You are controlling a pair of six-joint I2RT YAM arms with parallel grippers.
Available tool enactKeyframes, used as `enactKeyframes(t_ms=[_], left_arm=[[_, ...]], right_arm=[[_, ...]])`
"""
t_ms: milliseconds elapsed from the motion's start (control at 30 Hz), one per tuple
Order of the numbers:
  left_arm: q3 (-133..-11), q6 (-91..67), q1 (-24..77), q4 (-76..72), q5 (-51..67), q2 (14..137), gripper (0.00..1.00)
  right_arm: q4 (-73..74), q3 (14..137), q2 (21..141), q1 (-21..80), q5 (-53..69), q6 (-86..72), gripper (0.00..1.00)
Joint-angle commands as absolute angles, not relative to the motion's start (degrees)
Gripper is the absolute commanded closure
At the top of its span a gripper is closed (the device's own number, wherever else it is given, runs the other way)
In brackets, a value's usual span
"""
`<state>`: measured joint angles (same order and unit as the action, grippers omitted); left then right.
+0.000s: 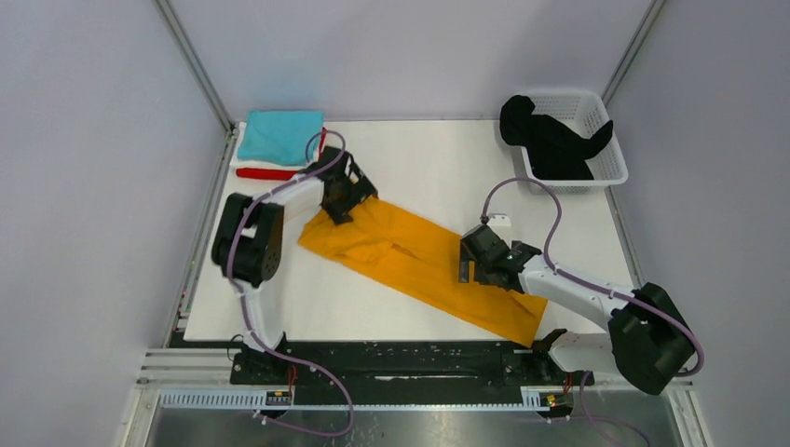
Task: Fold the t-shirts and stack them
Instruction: Rotate the tshirt 90 degrees
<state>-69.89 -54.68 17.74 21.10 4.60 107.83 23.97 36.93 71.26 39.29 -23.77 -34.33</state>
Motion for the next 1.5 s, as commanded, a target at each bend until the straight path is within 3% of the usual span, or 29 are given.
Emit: enactKeyframes(t_ms=[0,167,333,467,633,767,967,1133,1300,1467], left_arm=[[-88.0,-53.6,17.0,23.0,8.7,123.1,0.01],[-109.6,-57.2,17.0,20.5,17.1,138.5,0.01],[-137.9,-66.6,17.2,13.5,30.5,156.7,0.01],[-140.1,-77.3,17.3,-1.0,31.5,161.9,0.01],[-140.3,-78.2,19.0,-3.3,23.5,161.7,0.01],[-143.4,-76.5,21.4,-3.5,20.0,162.4,0.01],[-142.8,-72.8,21.8,-1.1,19.1,158.6,0.01],[-138.0,-65.7,22.0,3.1,25.9,147.3,0.01],[-122.5,-52.9,23.2,14.2,28.1,125.8,0.01],[-97.7,-40.0,28.1,21.0,17.0,102.3,0.01]], right_arm=[[24.8,38.6,74.2,38.9,-19.8,-37.6,0.01],[19.4,37.8,77.3,39.3,-13.8,-36.5,0.00],[11.1,37.6,81.0,43.3,4.3,-37.0,0.01],[5.7,40.1,84.5,49.6,8.9,-38.4,0.01],[1.2,46.0,90.7,55.3,10.0,-41.0,0.00],[4.3,47.8,90.5,55.8,4.2,-38.0,0.01],[7.6,46.2,81.6,55.9,-1.5,-34.4,0.00],[12.5,43.6,71.5,55.8,-5.5,-34.6,0.00],[22.9,38.7,62.9,55.8,-9.7,-39.3,0.01],[23.6,32.4,57.6,56.0,-6.1,-44.8,0.04]])
